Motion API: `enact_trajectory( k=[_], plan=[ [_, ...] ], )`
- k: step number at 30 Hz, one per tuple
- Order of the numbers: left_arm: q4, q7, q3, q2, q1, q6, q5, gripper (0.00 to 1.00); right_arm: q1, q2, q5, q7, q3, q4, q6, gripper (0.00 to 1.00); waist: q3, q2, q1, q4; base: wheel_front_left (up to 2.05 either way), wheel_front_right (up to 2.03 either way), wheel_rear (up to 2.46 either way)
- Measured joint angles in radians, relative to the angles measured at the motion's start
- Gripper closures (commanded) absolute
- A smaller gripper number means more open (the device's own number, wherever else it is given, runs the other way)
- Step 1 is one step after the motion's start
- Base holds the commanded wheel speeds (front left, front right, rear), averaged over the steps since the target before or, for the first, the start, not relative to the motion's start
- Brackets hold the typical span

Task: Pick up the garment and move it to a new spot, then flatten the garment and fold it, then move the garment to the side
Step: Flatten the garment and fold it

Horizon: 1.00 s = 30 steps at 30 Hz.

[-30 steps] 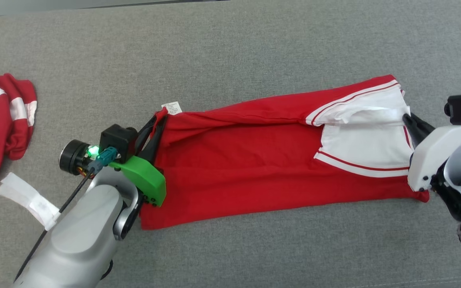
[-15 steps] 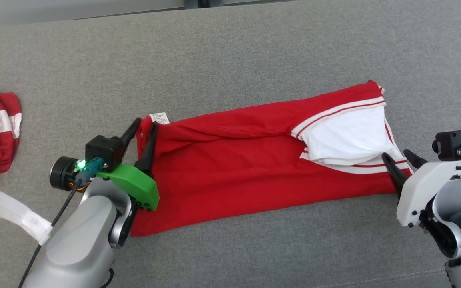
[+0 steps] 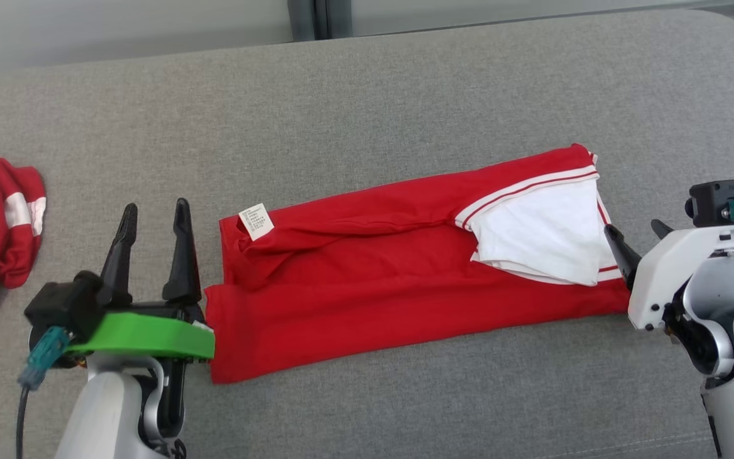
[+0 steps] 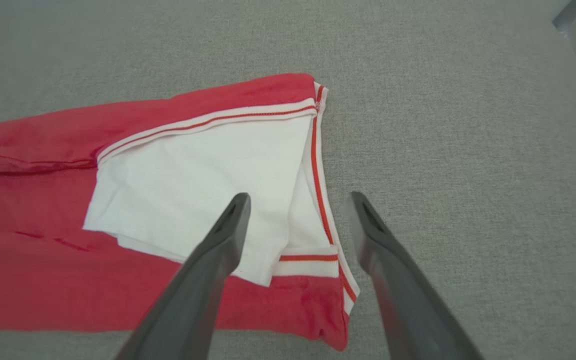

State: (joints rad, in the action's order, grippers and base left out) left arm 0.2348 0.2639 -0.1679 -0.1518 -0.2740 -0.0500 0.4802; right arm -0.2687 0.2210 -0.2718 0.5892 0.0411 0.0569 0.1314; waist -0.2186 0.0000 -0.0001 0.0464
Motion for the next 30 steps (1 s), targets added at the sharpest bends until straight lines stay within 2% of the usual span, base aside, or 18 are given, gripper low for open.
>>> enact_trajectory(
  k=[4,10,19,30],
  plan=[
    [-0.073,0.0,0.102,0.053,0.07,-0.04,-0.084,0.0,-0.058,-0.003,0.019,0.017,0.023,0.09,0.0,0.0,0.022,0.0,0.0,-0.007,0.0,0.0,0.0],
    [-0.092,0.0,0.16,0.084,0.127,-0.064,-0.17,0.0,-0.107,-0.003,0.039,0.025,0.069,0.236,0.0,0.0,0.038,0.0,0.0,-0.044,0.0,0.0,0.0],
    [-0.109,0.0,0.184,0.098,0.165,-0.074,-0.207,0.0,-0.189,0.009,0.081,-0.011,0.102,0.414,0.0,0.0,0.024,0.0,0.0,-0.099,0.0,0.0,0.0],
    [-0.104,0.0,0.182,0.1,0.156,-0.077,-0.223,0.0,-0.255,-0.005,0.098,-0.056,0.116,0.545,0.0,0.0,-0.026,0.0,0.0,-0.14,0.0,0.0,0.0]
  ],
)
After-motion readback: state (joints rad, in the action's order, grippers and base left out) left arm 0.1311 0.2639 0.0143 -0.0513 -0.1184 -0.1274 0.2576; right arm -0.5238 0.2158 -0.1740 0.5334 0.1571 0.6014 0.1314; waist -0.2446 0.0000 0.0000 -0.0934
